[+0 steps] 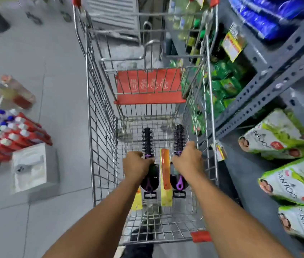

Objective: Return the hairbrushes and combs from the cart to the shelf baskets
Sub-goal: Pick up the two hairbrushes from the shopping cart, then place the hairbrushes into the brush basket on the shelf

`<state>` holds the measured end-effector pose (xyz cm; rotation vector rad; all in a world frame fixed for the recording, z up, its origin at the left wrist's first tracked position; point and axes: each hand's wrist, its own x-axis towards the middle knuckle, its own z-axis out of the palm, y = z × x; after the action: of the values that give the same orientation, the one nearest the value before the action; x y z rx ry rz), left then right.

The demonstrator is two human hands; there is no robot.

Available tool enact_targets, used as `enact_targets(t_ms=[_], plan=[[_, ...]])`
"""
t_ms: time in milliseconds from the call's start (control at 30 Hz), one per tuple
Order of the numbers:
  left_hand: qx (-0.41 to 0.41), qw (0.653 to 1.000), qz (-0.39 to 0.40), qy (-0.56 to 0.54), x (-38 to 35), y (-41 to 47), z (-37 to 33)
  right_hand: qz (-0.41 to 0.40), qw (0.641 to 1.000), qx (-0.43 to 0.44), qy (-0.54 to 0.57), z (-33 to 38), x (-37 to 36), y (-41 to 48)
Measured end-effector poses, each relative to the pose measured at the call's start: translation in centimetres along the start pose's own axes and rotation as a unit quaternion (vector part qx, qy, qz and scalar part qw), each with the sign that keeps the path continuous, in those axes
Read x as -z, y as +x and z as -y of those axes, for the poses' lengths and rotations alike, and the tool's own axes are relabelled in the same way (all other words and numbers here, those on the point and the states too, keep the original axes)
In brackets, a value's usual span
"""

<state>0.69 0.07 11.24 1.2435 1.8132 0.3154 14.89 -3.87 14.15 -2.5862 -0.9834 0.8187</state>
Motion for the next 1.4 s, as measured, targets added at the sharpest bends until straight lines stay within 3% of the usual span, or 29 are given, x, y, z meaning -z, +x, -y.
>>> enact_targets(t_ms=[333, 533, 700, 1000, 1233, 1400], plan=[[-0.157, 0.987, 0.027, 0.030, 6.4, -5.8, -9.3, -0.087, 0.987, 0.077, 0.114, 0.7, 12.6, -7.0], [-0.247, 0.959, 0.124, 0.069, 5.0, -11.7, -15.8, -0.177, 0.970, 0.068, 0.154, -4.1, 19.4, -11.1], [-0.326, 0.913, 0.232, 0.085, 1.3, -18.5, -21.1, -0.256, 0.955, 0.039, 0.146, -9.6, 25.7, -15.8], [-0.475, 0.788, 0.365, 0.142, -9.0, -33.5, -28.6, -0.392, 0.905, -0.093, 0.136, -21.5, 35.7, -24.6], [-0.549, 0.700, 0.409, 0.204, -17.5, -46.0, -30.9, -0.400, 0.874, -0.244, 0.130, -31.6, 40.7, -27.3], [-0.558, 0.696, 0.366, 0.264, -23.8, -51.7, -30.1, -0.365, 0.857, -0.340, 0.129, -36.8, 41.4, -27.4]])
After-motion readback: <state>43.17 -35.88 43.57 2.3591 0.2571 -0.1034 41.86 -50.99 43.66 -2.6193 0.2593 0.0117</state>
